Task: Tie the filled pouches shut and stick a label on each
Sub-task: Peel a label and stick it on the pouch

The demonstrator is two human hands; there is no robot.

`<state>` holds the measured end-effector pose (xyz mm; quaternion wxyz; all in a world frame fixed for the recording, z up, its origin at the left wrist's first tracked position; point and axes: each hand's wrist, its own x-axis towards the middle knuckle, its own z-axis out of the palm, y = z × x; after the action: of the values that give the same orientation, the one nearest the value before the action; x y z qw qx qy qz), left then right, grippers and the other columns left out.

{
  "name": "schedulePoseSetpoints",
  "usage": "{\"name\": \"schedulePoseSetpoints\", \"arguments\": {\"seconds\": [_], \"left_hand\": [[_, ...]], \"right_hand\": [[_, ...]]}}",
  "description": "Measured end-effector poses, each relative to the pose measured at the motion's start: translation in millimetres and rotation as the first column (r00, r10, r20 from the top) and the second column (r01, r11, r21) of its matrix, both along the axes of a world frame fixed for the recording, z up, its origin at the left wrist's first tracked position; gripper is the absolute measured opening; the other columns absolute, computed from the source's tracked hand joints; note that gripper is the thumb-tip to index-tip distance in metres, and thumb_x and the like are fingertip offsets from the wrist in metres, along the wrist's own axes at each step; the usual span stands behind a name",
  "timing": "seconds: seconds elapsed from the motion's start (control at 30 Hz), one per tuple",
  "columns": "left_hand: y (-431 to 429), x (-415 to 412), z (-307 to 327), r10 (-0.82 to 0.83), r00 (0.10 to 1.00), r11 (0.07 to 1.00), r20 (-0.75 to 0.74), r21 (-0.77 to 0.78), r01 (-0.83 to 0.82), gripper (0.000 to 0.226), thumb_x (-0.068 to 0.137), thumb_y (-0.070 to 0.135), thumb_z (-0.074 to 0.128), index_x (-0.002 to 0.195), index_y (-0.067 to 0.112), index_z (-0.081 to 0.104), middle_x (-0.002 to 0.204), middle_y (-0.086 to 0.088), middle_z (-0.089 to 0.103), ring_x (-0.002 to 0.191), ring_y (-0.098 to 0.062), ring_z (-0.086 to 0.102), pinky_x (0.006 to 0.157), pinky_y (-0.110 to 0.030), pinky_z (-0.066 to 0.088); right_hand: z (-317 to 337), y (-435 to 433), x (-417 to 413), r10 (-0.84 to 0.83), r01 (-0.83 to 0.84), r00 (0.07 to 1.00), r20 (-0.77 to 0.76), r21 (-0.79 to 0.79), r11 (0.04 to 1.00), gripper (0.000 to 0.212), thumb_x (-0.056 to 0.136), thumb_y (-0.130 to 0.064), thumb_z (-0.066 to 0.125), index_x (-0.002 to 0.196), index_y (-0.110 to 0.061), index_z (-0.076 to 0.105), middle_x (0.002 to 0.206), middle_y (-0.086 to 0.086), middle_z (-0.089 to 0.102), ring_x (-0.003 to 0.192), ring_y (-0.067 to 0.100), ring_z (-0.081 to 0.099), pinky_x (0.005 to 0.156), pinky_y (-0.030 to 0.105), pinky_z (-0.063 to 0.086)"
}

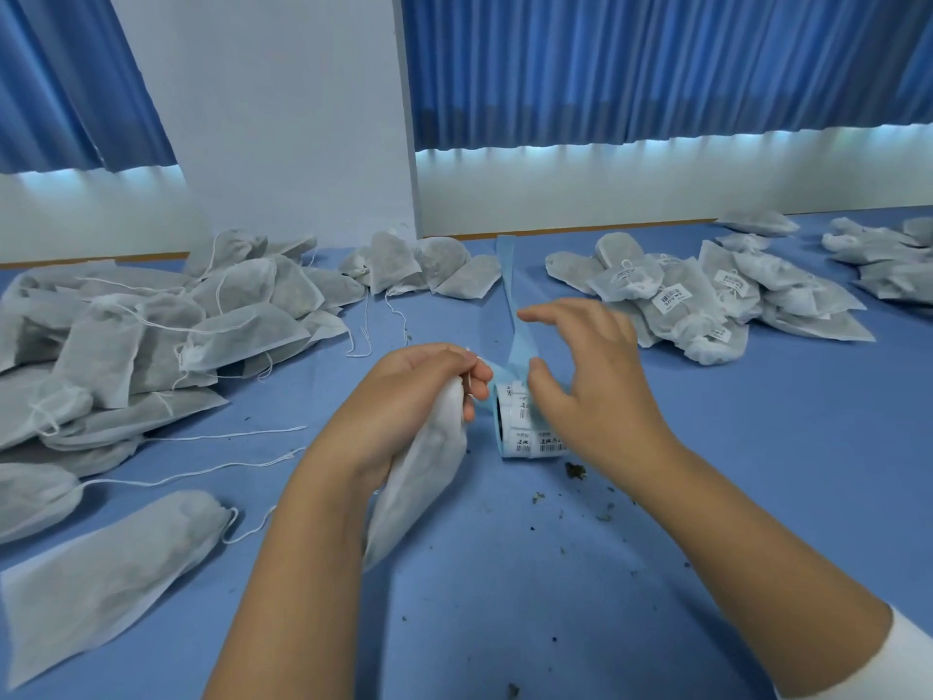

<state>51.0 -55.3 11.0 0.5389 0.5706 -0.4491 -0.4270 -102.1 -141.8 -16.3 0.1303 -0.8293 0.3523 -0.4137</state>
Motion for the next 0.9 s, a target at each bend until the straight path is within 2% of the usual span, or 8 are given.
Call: {"name": "schedulePoseSetpoints", "arguments": {"seconds": [0.07, 0.2, 0.33, 0.47, 0.6, 0.73, 0.83, 0.9], "left_hand": [[0, -2, -1, -0.005, 1.000, 1.000, 0.004, -0.018, 0.005, 0.030, 0.098, 0.014, 0.050, 0.072, 0.013, 0.065, 0.070, 0.001, 0.067, 0.056, -0.012, 0.053, 0.053, -0.017, 0.045], [-1, -6, -3, -0.024, 1.000, 0.998, -0.005, -0.051, 0.023, 0.027, 0.097, 0.012, 0.050, 0.073, 0.013, 0.062, 0.072, -0.003, 0.066, 0.058, -0.014, 0.052, 0.059, -0.021, 0.045], [-1, -7, -4, -0.013, 0.999, 0.998, -0.037, -0.066, 0.011, 0.026, 0.096, 0.011, 0.052, 0.072, 0.014, 0.063, 0.071, -0.006, 0.067, 0.057, -0.014, 0.055, 0.057, -0.019, 0.047], [-2, -9, -5, 0.004, 1.000, 0.998, 0.002, -0.062, -0.004, 0.035, 0.096, 0.009, 0.054, 0.065, 0.020, 0.066, 0.071, -0.004, 0.070, 0.059, -0.011, 0.060, 0.057, -0.016, 0.049], [-3, -9, -6, 0.053, 0.990, 0.998, 0.133, -0.043, -0.047, 0.030, 0.092, 0.016, 0.061, 0.066, 0.025, 0.072, 0.074, 0.015, 0.070, 0.062, 0.005, 0.058, 0.060, -0.008, 0.042], [-5, -10, -9, 0.078, 0.977, 0.997, 0.199, -0.034, -0.073, 0.023, 0.090, 0.018, 0.064, 0.070, 0.023, 0.074, 0.056, 0.020, 0.057, 0.049, 0.008, 0.046, 0.047, -0.005, 0.033], [-5, -11, -9, 0.082, 0.975, 0.996, 0.205, -0.050, -0.073, 0.026, 0.089, 0.017, 0.065, 0.065, 0.024, 0.071, 0.058, 0.018, 0.059, 0.049, 0.008, 0.046, 0.047, -0.004, 0.033], [-5, -11, -9, 0.108, 0.973, 0.994, 0.203, -0.056, -0.099, 0.025, 0.089, 0.016, 0.064, 0.066, 0.023, 0.071, 0.056, 0.020, 0.057, 0.050, 0.007, 0.046, 0.047, -0.004, 0.033]], "right_hand": [[5, 6, 0, 0.094, -0.094, 0.986, 0.135, -0.003, 0.996, 0.027, 0.086, -0.012, 0.063, 0.108, -0.029, 0.059, 0.103, -0.020, 0.061, 0.110, 0.010, 0.050, 0.090, 0.020, 0.035], [10, 16, 3, 0.284, -0.395, 0.892, 0.351, 0.303, 0.867, 0.020, 0.086, -0.009, 0.068, 0.095, -0.023, 0.057, 0.090, -0.011, 0.072, 0.091, 0.005, 0.065, 0.076, 0.031, 0.046], [10, 11, -1, 0.276, -0.477, 0.854, 0.442, 0.452, 0.754, 0.018, 0.086, -0.009, 0.070, 0.095, -0.015, 0.057, 0.086, -0.003, 0.075, 0.085, 0.008, 0.068, 0.080, 0.021, 0.050], [10, 11, 0, 0.291, -0.453, 0.870, 0.398, 0.412, 0.791, 0.017, 0.084, -0.003, 0.069, 0.087, -0.014, 0.057, 0.077, -0.006, 0.068, 0.076, 0.007, 0.064, 0.073, 0.024, 0.050], [14, 6, -2, 0.254, -0.443, 0.871, 0.420, 0.448, 0.777, 0.019, 0.088, 0.002, 0.058, 0.083, -0.016, 0.053, 0.079, 0.000, 0.059, 0.072, 0.011, 0.057, 0.068, 0.024, 0.047], [18, 4, -3, 0.154, -0.597, 0.757, 0.636, 0.576, 0.559, 0.020, 0.092, 0.005, 0.049, 0.083, -0.013, 0.052, 0.069, -0.003, 0.062, 0.073, 0.017, 0.059, 0.063, 0.021, 0.048], [20, 5, -4, 0.076, -0.752, 0.620, 0.781, 0.564, 0.341, 0.022, 0.091, 0.010, 0.045, 0.083, -0.009, 0.051, 0.067, 0.002, 0.061, 0.069, 0.017, 0.058, 0.055, 0.020, 0.045], [22, 6, -5, 0.056, -0.789, 0.577, 0.815, 0.539, 0.294, 0.025, 0.089, 0.014, 0.044, 0.084, -0.009, 0.053, 0.073, 0.002, 0.055, 0.063, 0.013, 0.053, 0.052, 0.019, 0.041]]}}
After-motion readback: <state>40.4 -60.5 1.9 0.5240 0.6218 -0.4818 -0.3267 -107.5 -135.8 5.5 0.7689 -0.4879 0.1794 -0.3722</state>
